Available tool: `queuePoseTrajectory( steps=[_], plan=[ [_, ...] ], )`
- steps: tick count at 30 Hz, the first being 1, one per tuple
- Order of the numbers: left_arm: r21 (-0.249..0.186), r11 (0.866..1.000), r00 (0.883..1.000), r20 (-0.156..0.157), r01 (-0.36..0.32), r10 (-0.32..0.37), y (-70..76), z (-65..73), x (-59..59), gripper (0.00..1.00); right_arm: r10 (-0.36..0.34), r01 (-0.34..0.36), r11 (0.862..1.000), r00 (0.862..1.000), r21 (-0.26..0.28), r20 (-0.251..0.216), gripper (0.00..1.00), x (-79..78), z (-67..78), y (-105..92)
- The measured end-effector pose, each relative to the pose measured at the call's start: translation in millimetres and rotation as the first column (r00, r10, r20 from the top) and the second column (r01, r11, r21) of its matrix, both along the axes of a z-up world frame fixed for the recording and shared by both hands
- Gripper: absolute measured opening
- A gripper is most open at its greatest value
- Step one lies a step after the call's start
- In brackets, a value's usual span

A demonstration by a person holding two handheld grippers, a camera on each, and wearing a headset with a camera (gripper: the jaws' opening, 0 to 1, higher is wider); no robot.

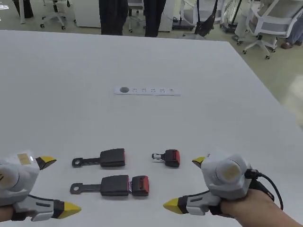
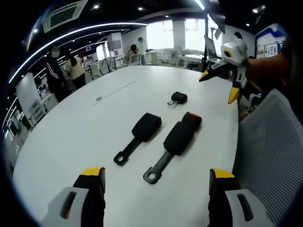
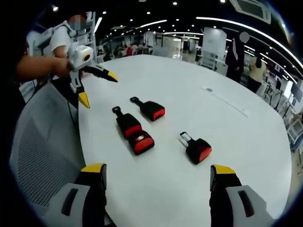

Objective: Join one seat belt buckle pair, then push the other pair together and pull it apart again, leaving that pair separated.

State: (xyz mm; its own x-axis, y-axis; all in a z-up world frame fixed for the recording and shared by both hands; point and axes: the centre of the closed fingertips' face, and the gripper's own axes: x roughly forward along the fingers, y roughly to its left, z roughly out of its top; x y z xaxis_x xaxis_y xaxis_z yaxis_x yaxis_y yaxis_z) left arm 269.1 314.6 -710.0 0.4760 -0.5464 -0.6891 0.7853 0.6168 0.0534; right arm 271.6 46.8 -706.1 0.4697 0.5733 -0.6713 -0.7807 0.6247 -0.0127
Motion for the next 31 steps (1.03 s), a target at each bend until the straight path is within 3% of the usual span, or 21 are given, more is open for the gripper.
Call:
queuePoseTrajectory(
  steps=[2,8,12,19,31],
  plan=[
    [-0.007,1.0,1.0,-0.002,-0.016,0.016,4.0,0.9,-3.5,0.95,-0.009,0.009,1.0,1.0,0.006,0.009,0.94,-1.4,5.0,-0.2],
    [-0.03,0.997,0.998,-0.001,-0.064,0.064,14.8,1.1,-6.7,1.0,-0.041,0.041,0.999,0.999,0.015,0.012,0.99,-3.0,1.9,-6.5],
    [-0.034,0.997,0.997,-0.023,-0.069,0.069,12.5,-2.1,-11.1,1.0,-0.047,0.047,0.999,0.999,0.002,0.018,0.99,-4.5,-1.9,-10.6],
    [-0.039,0.996,0.997,-0.003,-0.084,0.083,9.3,-1.2,-11.0,1.0,-0.059,0.059,0.998,0.998,-0.003,0.013,0.99,-4.9,-6.2,-12.8],
    [-0.033,0.996,0.996,-0.025,-0.089,0.088,11.9,-5.9,-17.2,1.0,-0.062,0.062,0.998,0.998,-0.002,0.01,0.99,-6.7,-4.1,-12.3]
  ],
)
